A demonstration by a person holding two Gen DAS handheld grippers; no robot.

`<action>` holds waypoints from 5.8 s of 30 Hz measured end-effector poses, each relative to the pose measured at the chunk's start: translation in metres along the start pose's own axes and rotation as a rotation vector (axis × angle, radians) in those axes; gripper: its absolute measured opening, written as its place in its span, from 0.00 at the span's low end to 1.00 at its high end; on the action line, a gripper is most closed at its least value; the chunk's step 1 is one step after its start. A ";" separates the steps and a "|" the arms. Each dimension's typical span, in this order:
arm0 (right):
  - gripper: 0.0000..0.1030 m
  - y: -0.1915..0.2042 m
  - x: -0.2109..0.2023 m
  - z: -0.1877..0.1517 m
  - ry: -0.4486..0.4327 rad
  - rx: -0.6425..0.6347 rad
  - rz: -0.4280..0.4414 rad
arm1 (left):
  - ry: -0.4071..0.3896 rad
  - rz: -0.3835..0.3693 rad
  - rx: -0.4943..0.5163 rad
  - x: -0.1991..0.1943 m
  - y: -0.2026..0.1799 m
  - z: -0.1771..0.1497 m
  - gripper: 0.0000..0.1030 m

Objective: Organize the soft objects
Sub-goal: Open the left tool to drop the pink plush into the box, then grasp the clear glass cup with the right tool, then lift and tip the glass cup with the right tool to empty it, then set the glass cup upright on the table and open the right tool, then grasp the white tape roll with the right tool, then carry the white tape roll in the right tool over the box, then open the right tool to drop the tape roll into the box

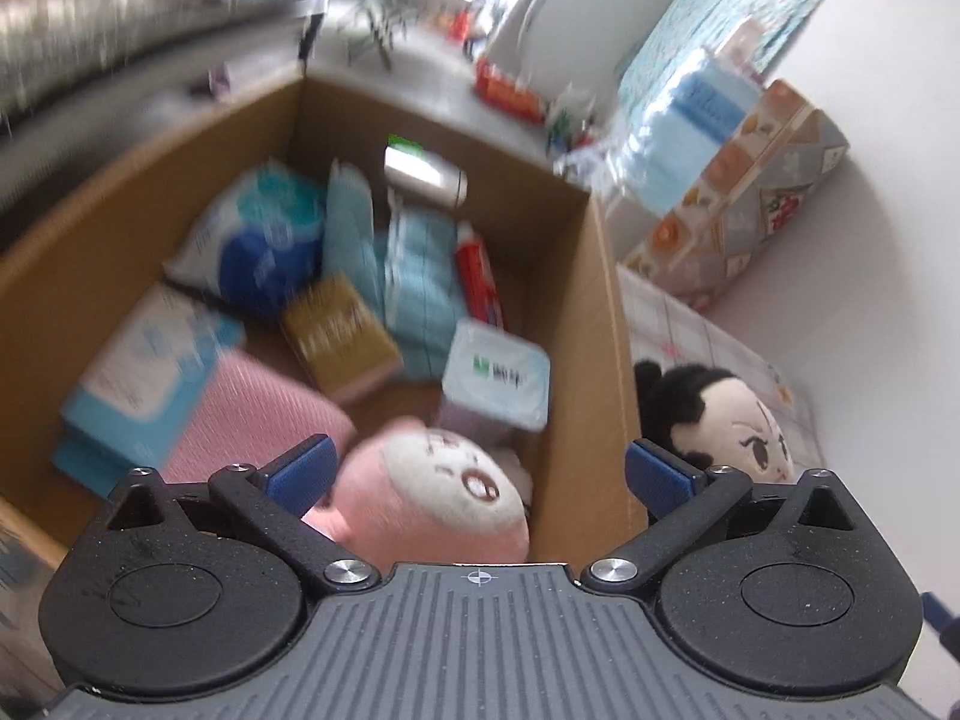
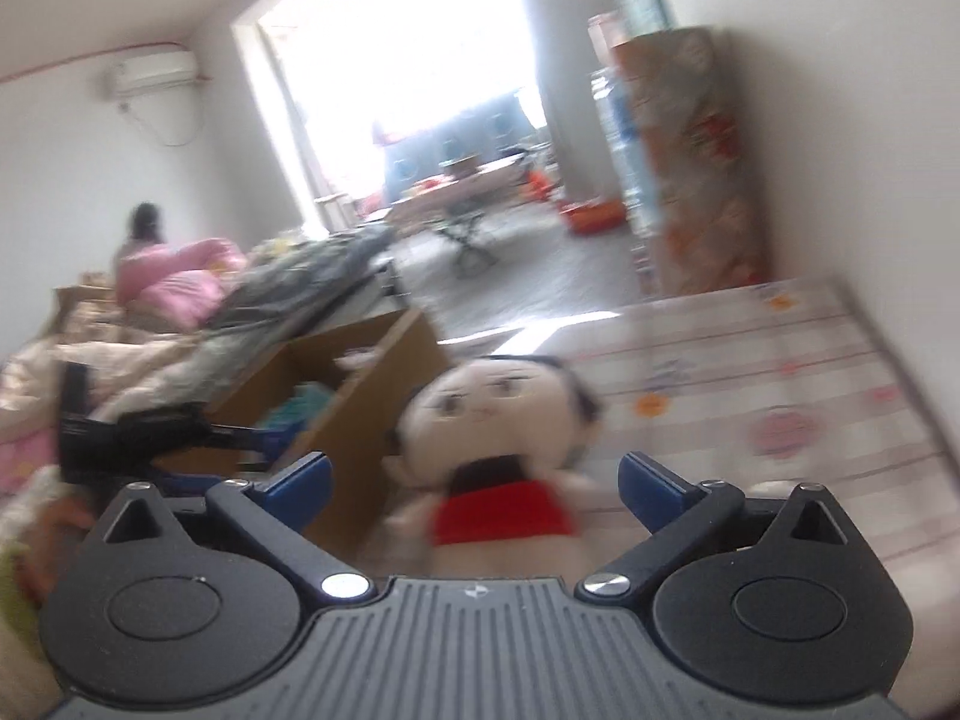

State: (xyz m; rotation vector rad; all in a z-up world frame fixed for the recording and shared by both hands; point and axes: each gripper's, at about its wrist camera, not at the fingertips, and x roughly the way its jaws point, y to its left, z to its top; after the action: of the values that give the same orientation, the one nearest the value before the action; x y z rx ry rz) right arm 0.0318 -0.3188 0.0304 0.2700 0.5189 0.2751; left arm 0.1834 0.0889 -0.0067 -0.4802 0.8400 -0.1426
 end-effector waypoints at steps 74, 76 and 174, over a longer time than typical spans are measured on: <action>0.75 -0.187 0.057 0.008 -0.166 0.695 0.139 | -0.203 0.004 0.171 -0.055 -0.067 -0.026 1.00; 0.75 -0.195 0.062 0.023 -0.154 0.599 0.002 | -0.208 -0.003 0.173 -0.057 -0.068 -0.027 1.00; 0.17 0.241 0.453 0.073 0.646 -1.055 -0.232 | -0.415 0.143 -0.038 -0.125 0.091 -0.021 1.00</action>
State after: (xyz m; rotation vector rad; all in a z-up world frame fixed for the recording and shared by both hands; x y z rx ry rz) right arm 0.4016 0.0385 -0.0343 -0.9310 0.9545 0.3742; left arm 0.0787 0.2006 0.0248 -0.4627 0.4677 0.1030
